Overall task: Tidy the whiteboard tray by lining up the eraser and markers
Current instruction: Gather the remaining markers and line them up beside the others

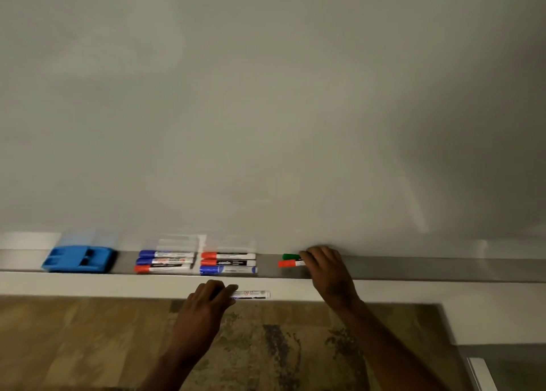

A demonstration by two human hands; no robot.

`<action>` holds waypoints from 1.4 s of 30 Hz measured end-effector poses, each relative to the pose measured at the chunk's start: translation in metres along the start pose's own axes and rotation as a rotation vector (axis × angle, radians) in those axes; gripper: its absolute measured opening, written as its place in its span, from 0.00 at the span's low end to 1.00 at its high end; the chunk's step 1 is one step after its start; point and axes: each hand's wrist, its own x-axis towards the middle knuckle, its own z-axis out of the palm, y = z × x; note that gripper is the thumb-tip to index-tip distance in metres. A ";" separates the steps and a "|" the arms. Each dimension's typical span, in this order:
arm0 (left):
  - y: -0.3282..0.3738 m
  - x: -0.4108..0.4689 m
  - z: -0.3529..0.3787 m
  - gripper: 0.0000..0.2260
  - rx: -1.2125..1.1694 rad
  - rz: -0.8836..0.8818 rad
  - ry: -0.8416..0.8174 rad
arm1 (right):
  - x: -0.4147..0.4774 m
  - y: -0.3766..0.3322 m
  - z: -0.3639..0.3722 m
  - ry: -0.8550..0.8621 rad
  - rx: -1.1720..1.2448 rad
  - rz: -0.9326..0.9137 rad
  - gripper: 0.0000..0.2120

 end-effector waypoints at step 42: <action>-0.038 -0.020 0.001 0.24 -0.043 0.001 0.101 | 0.014 -0.042 0.030 0.008 -0.051 -0.154 0.19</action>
